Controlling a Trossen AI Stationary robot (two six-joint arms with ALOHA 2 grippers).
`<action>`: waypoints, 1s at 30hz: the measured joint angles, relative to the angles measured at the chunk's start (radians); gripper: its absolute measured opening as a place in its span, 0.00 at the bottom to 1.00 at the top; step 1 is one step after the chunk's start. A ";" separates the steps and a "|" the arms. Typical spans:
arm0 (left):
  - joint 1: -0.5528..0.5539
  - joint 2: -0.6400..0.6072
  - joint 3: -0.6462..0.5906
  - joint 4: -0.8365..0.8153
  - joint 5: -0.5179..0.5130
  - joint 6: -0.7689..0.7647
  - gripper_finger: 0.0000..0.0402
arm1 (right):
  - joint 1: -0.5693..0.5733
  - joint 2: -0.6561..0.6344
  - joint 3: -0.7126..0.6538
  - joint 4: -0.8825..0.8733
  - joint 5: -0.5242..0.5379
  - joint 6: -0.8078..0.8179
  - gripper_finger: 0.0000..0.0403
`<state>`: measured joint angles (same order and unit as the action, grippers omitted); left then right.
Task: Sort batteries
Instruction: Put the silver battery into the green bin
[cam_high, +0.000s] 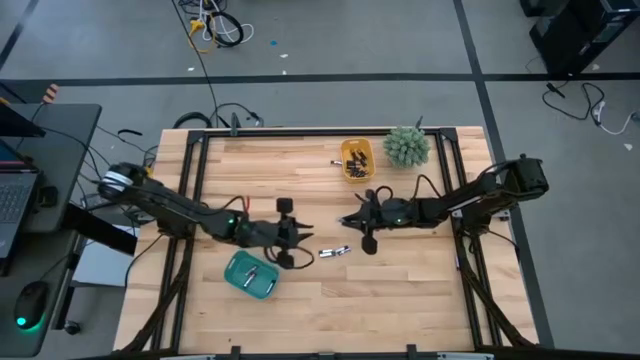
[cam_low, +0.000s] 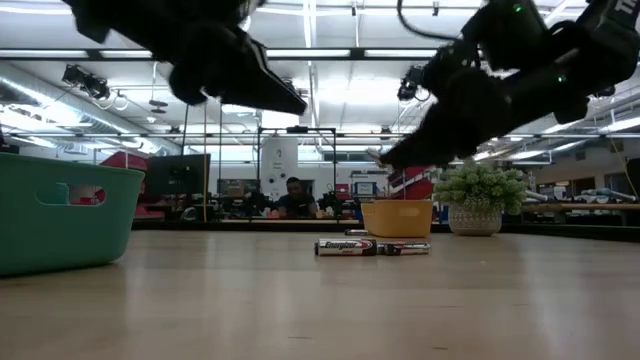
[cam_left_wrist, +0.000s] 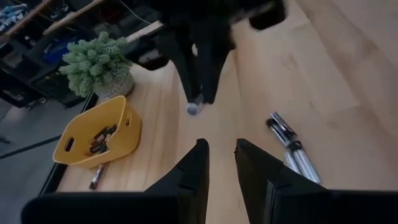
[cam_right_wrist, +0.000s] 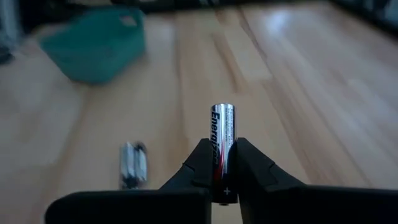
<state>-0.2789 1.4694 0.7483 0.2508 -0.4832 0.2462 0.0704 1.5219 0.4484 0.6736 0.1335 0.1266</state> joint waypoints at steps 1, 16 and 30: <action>0.011 0.015 0.000 0.024 0.012 0.008 0.20 | 0.007 0.000 0.000 0.031 0.000 -0.012 0.08; 0.113 0.129 0.000 0.333 0.184 0.012 0.20 | 0.054 -0.001 0.003 0.201 -0.057 -0.112 0.08; 0.136 0.128 0.000 0.419 0.291 0.004 0.20 | 0.053 -0.002 0.003 0.223 -0.056 -0.112 0.08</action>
<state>-0.1433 1.5978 0.7483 0.6696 -0.1921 0.2507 0.1234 1.5204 0.4515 0.8968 0.0776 0.0147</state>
